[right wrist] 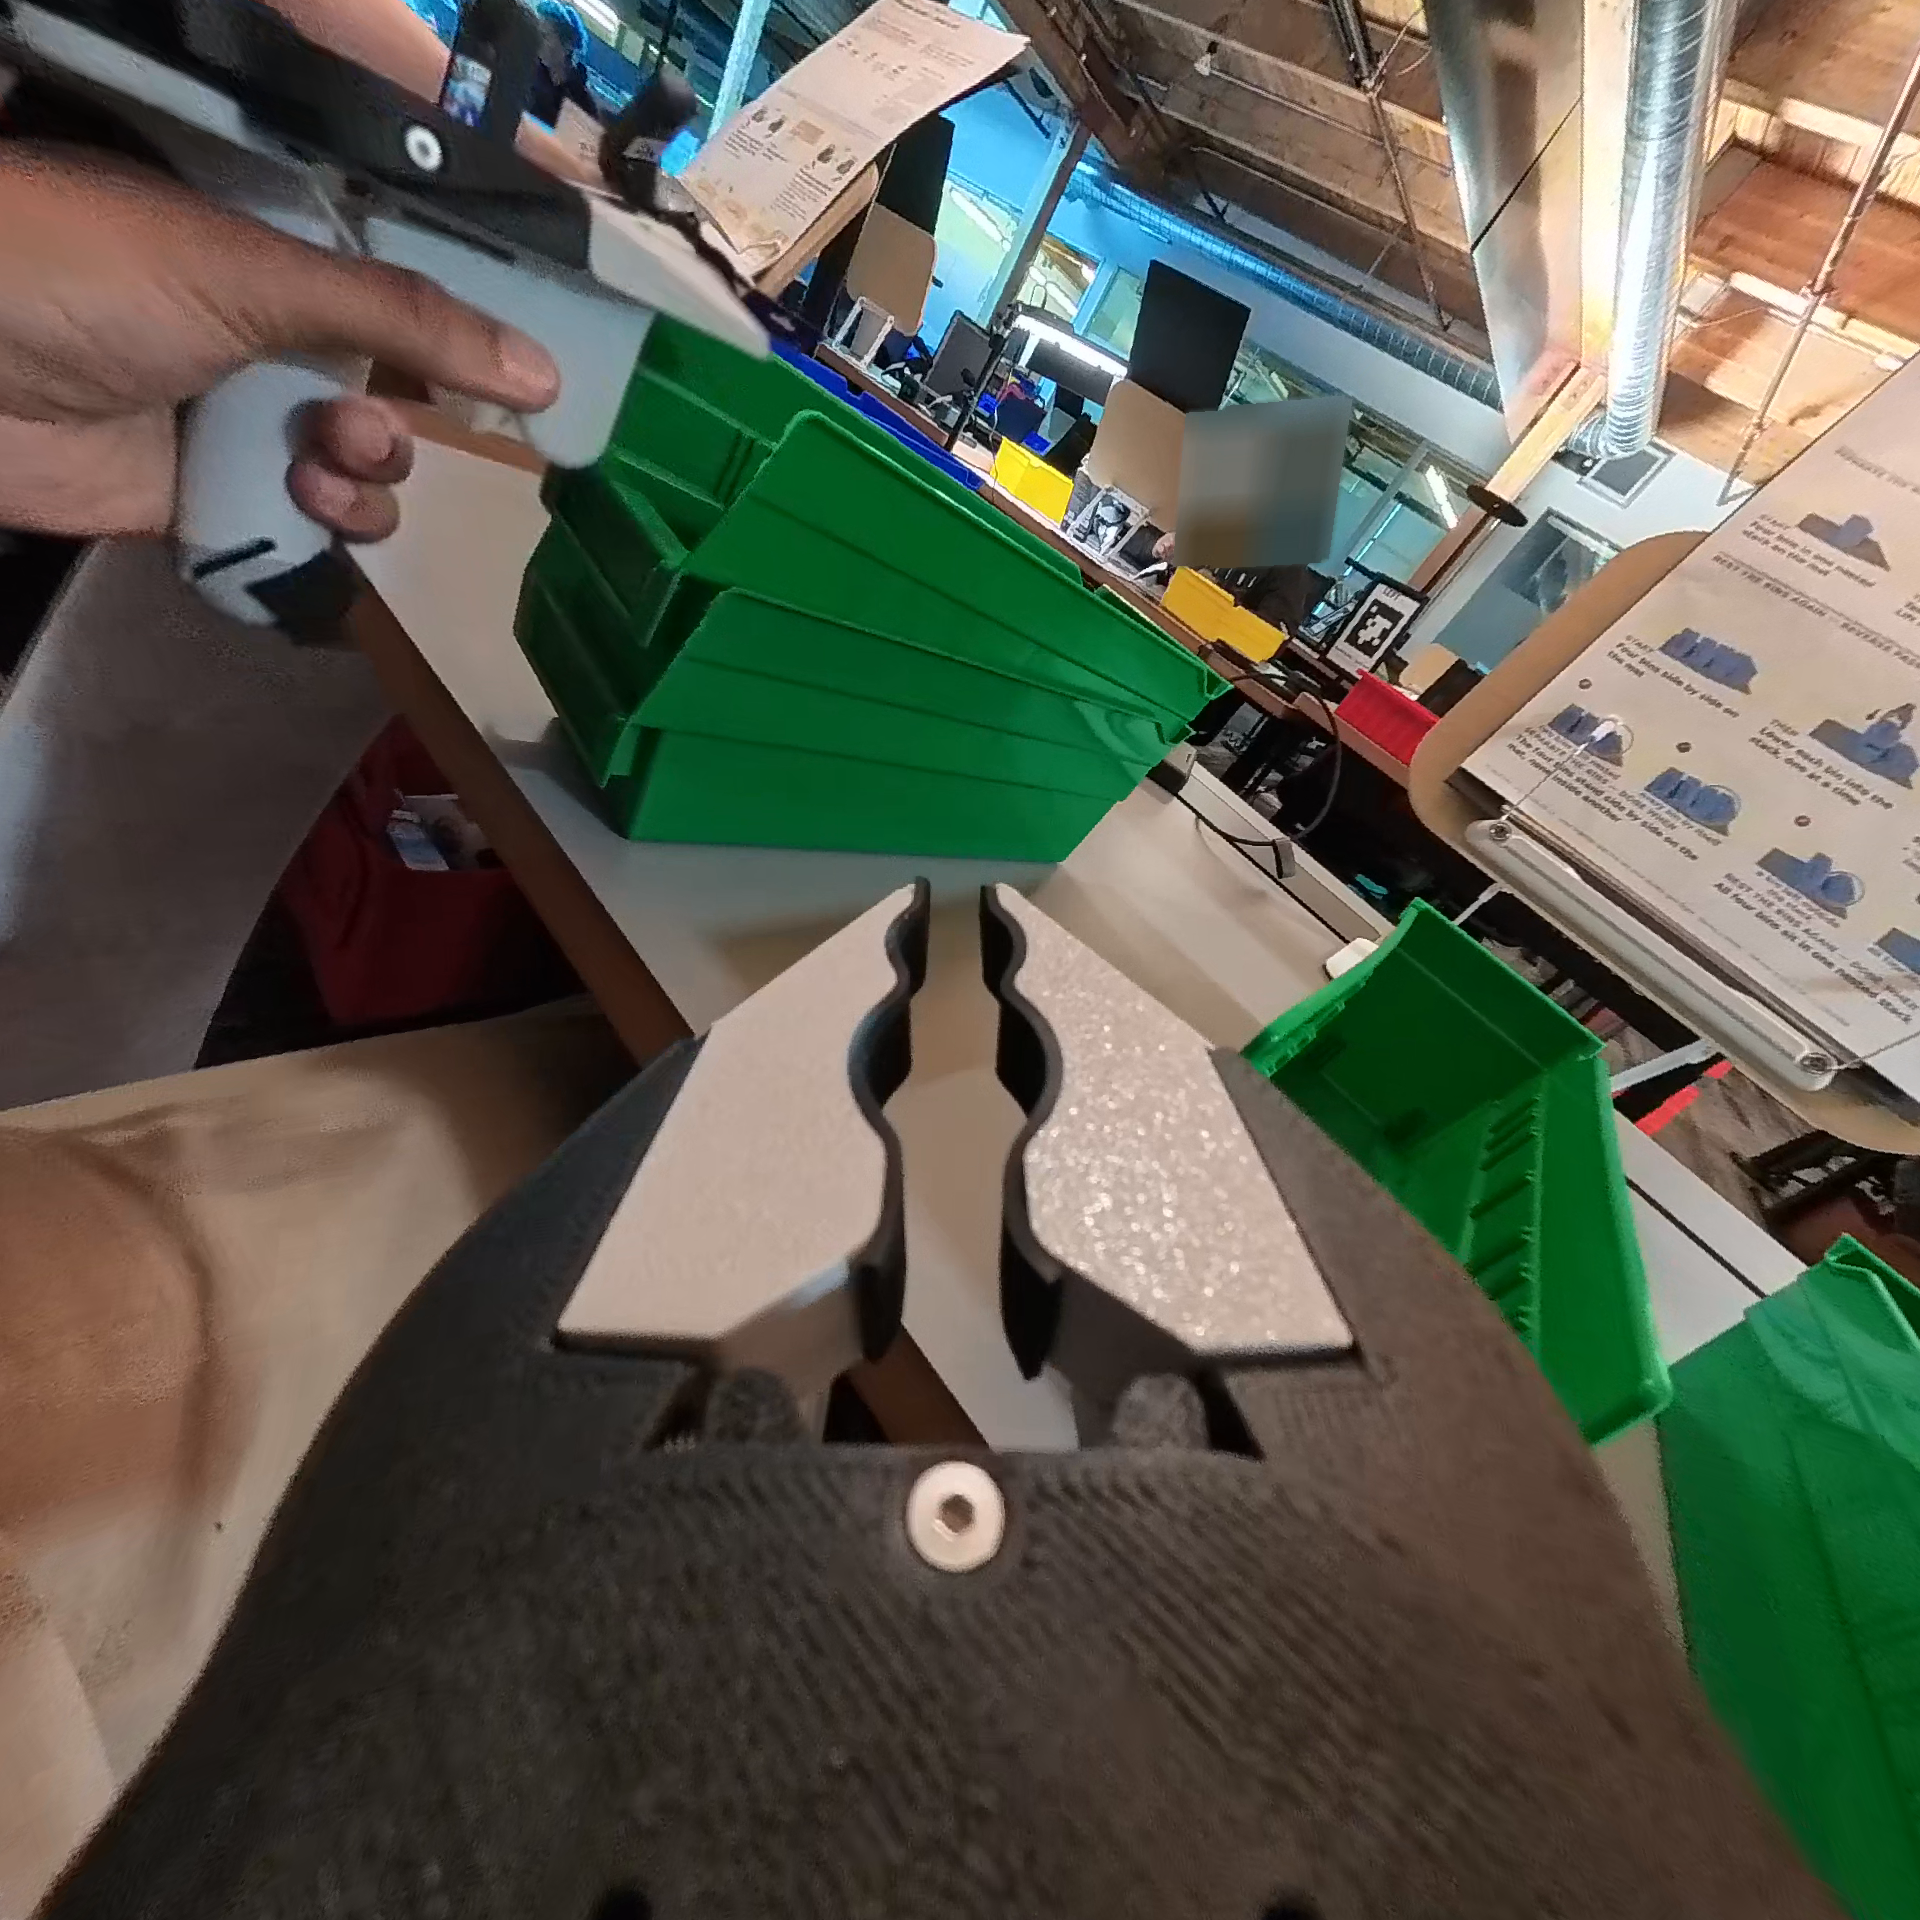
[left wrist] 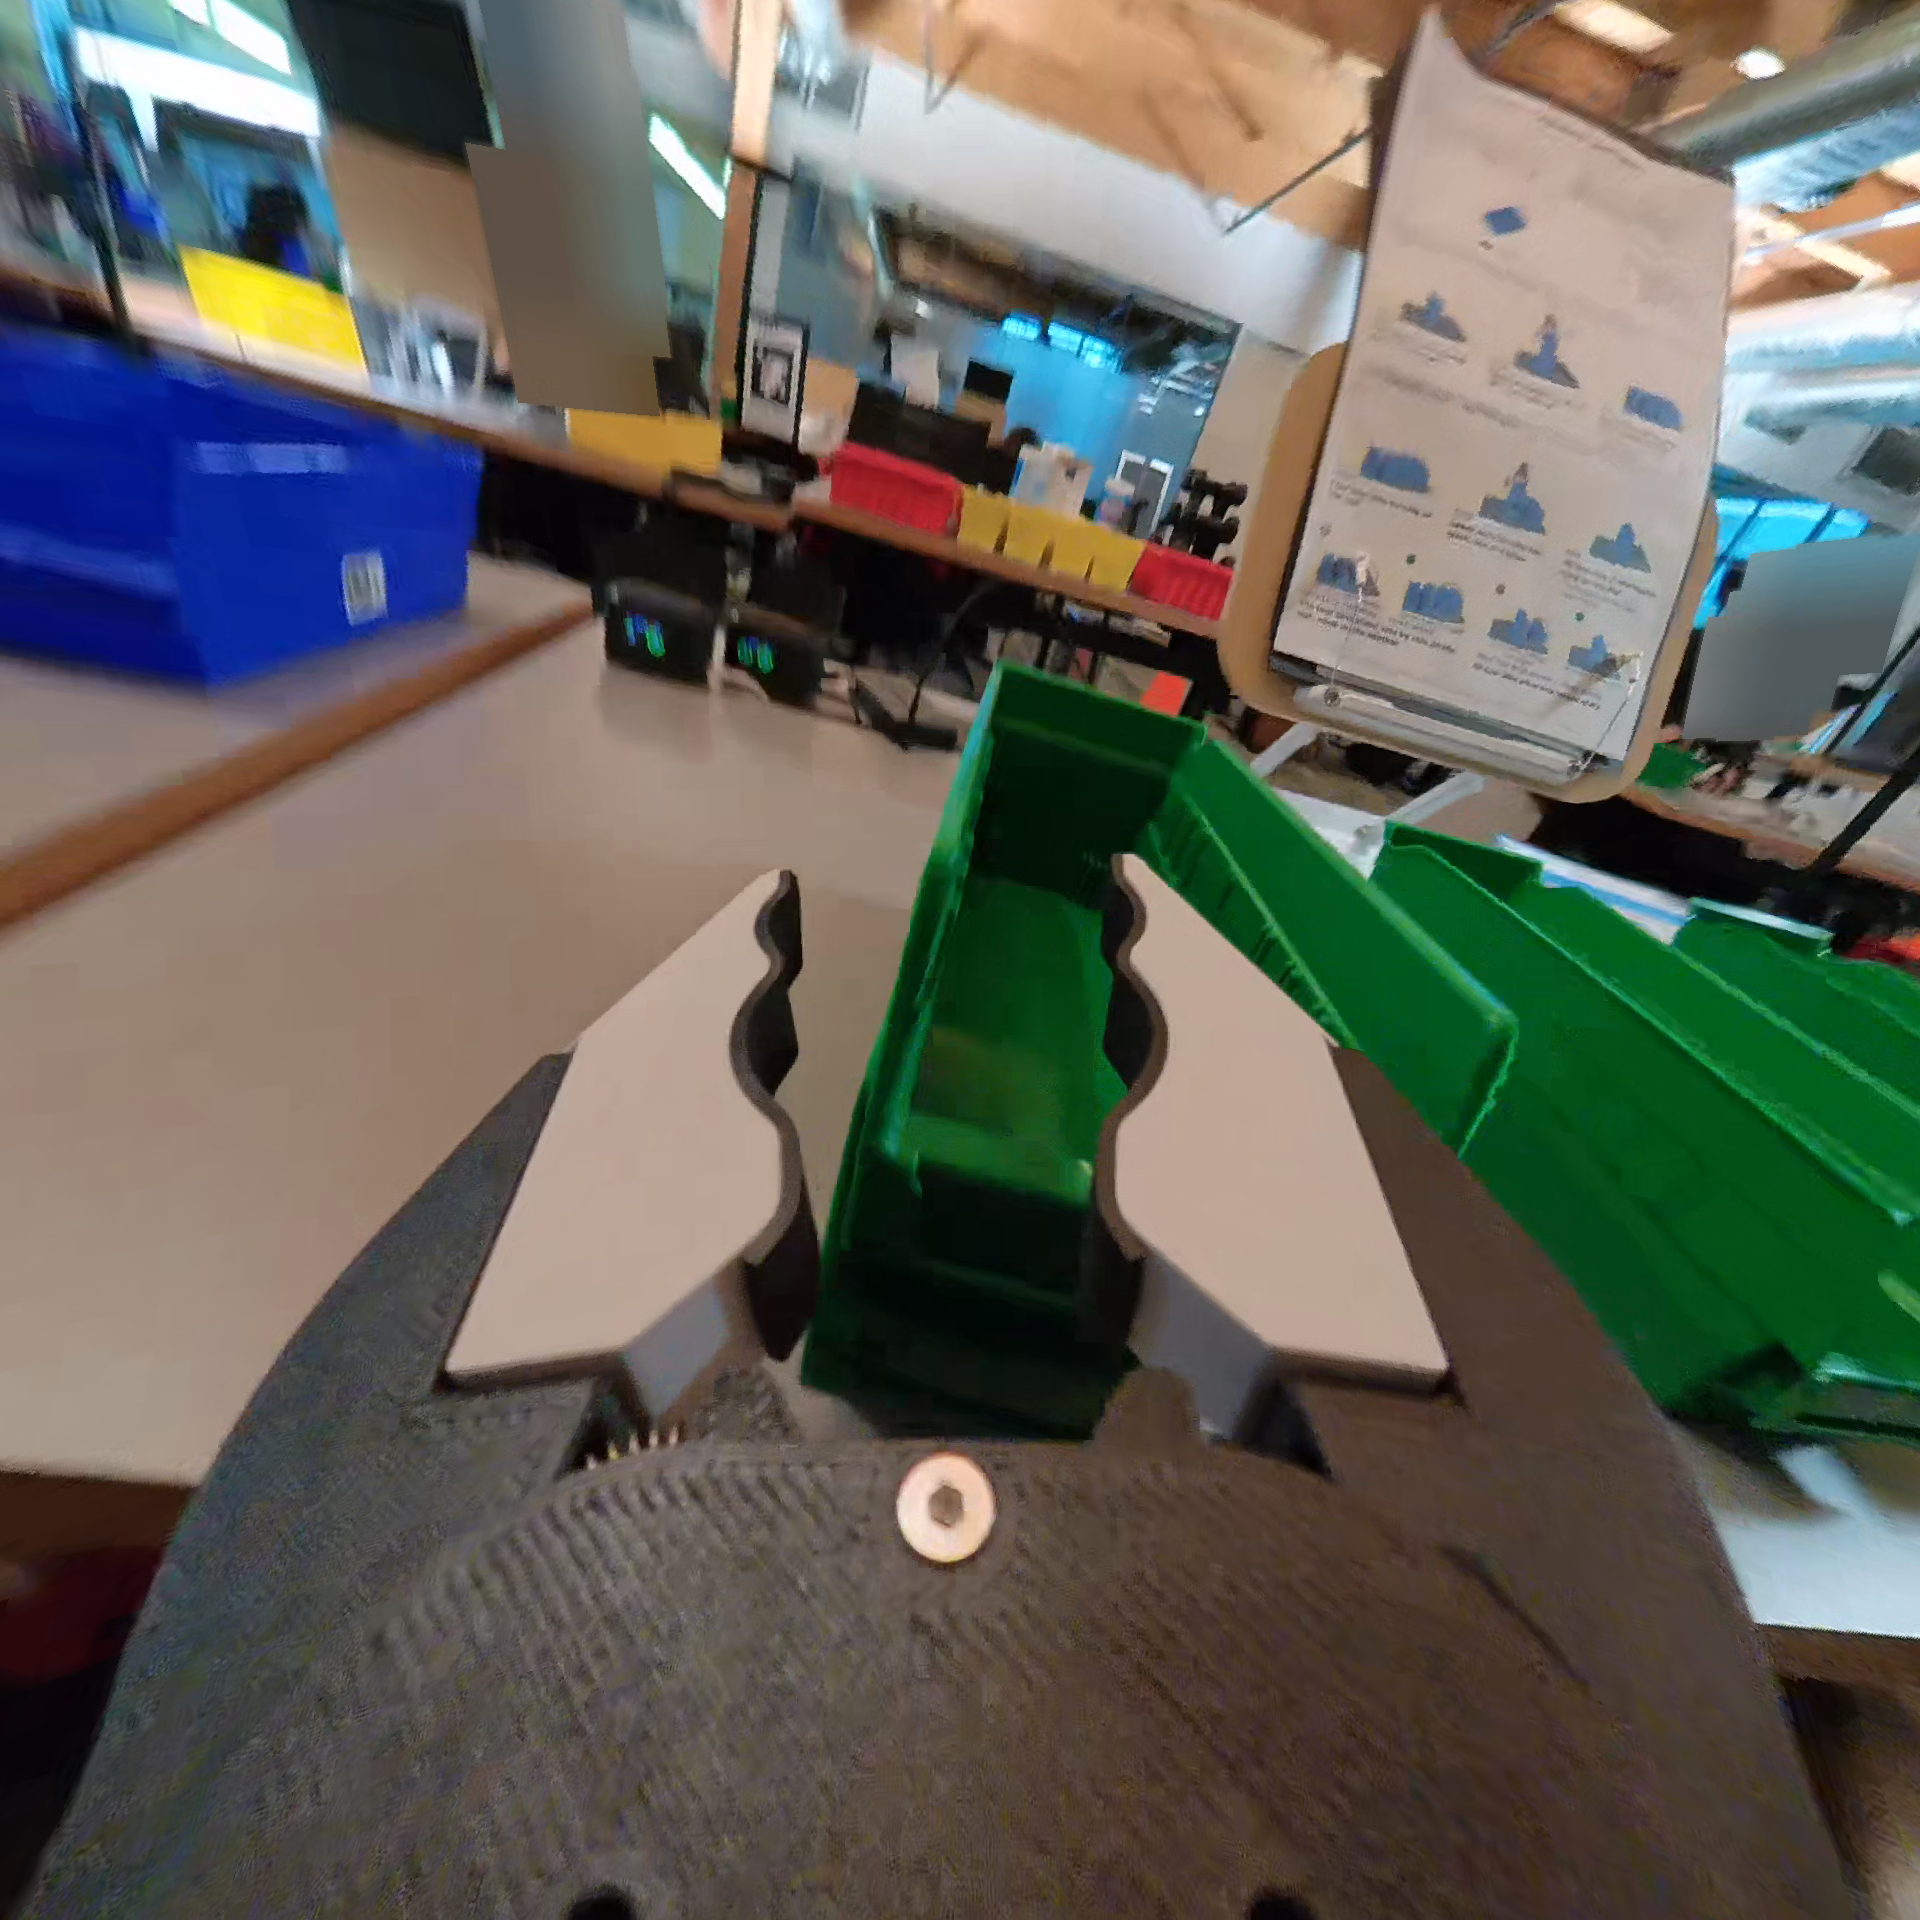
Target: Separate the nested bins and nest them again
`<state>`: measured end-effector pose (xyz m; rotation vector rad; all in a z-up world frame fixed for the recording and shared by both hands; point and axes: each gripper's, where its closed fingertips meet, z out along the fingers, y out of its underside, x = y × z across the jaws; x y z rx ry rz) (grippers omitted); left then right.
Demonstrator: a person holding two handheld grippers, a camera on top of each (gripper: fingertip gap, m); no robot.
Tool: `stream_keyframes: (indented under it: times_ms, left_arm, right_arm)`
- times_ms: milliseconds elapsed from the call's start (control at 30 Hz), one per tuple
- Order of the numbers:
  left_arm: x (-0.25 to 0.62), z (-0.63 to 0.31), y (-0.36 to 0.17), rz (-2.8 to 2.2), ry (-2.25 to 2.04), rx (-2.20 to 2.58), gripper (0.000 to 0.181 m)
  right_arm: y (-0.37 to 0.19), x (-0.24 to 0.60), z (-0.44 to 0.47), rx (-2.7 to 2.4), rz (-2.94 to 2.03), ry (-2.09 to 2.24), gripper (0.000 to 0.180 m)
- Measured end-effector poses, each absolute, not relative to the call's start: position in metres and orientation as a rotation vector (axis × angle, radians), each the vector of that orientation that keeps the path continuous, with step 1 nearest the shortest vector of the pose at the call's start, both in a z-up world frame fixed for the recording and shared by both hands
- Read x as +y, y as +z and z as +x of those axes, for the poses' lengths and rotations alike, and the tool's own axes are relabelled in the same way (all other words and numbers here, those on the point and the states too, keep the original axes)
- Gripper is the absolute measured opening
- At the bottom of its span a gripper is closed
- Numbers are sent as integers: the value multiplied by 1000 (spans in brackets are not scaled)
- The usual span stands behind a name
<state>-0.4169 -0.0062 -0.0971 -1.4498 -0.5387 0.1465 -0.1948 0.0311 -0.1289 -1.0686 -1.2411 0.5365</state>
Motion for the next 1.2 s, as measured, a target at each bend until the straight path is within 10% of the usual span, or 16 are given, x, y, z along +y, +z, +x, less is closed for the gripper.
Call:
stream_keyframes:
  times_ms: [100, 300, 1200]
  left_arm:
    - [10, -409, -88, -1555, 256, -355, 74]
    - [14, -428, -96, -1684, 433, -303, 7]
    - [2, -459, -66, -1312, 173, -469, 0]
  right_arm:
    - [-130, 32, -195, -1244, -1073, 538, 9]
    - [-131, 31, -195, -1247, -1067, 532, 9]
    - [-135, 27, -198, -1266, -1063, 535, 9]
